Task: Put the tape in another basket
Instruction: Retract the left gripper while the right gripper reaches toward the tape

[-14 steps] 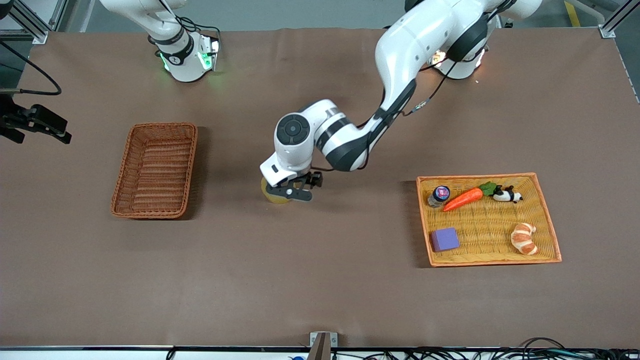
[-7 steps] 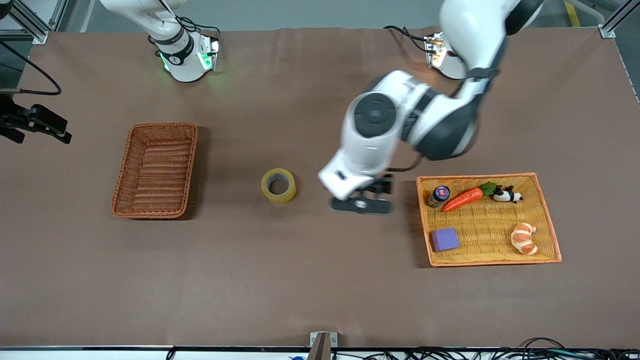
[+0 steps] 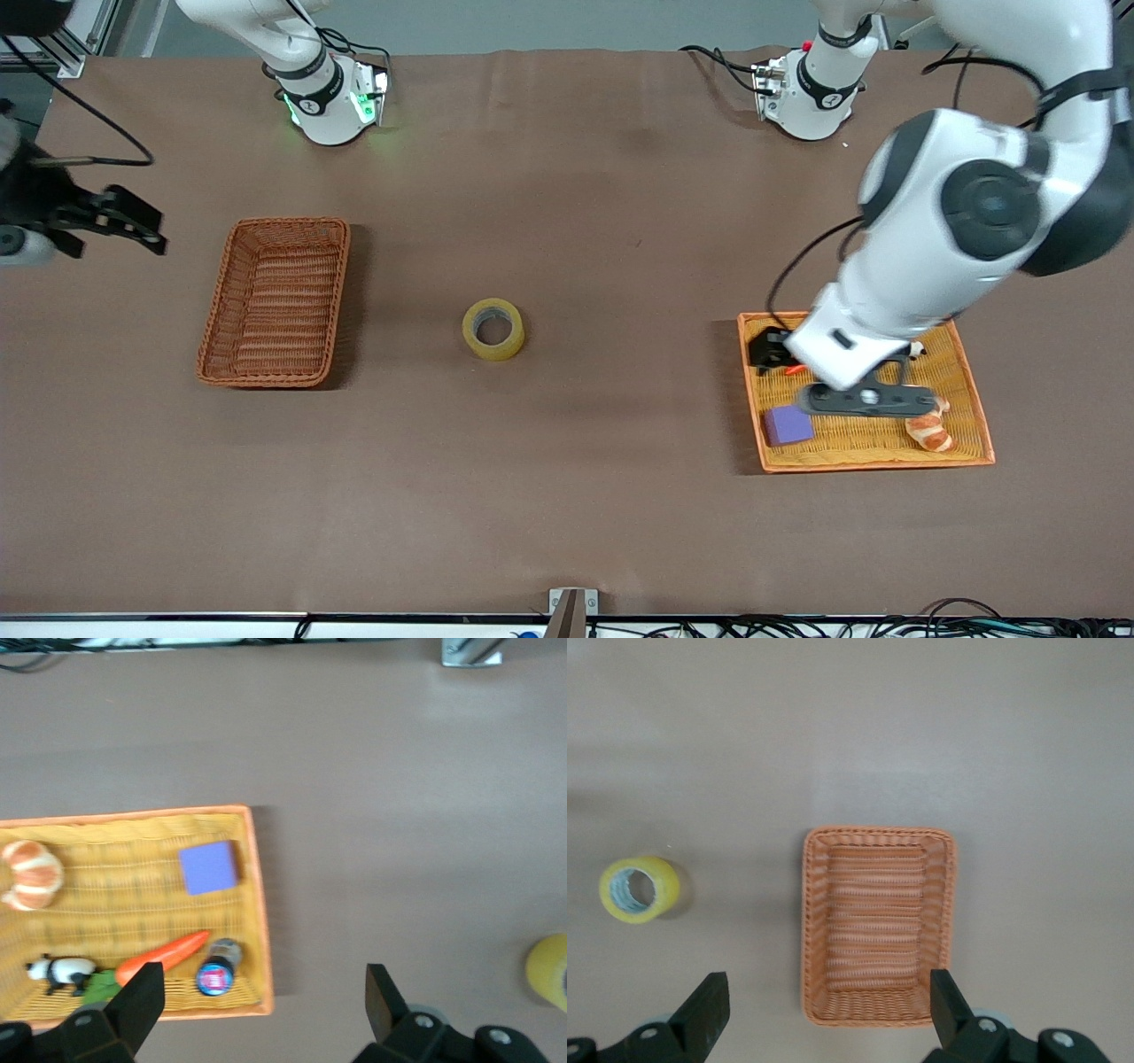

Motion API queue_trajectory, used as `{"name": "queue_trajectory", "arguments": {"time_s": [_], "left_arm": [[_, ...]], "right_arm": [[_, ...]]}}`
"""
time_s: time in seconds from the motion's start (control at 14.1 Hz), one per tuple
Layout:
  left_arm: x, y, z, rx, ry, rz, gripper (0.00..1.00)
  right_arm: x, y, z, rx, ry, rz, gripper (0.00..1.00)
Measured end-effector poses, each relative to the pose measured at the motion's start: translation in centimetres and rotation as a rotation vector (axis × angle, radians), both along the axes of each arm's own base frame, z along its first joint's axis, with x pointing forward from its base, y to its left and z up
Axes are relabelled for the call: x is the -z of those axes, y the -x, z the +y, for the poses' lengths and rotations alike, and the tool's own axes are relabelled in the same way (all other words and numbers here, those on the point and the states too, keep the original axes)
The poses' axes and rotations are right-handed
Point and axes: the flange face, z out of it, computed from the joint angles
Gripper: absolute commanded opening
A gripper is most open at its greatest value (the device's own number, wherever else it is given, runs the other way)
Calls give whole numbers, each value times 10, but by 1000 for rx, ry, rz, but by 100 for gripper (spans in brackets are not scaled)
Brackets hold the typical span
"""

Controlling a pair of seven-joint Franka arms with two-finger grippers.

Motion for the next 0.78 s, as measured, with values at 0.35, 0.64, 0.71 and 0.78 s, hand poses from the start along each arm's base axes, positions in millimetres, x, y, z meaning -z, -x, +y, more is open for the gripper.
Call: {"name": "queue_trajectory", "arguments": {"time_s": [0.35,0.64,0.71,0.78], "left_arm": [[-25,8,95,-81,39,9,100],[-31,46,152,-17,31,-46,100],[-30,60,157,-12,29,-47,100],[-29,72,160,-8,25,-42,100]], "right_arm": [[90,-10,119,6,3,0,100],[183,0,179,4,3,-9,100],[205,7,200,15,2,-4,100],[226,15,221,23,1,1,100]]}}
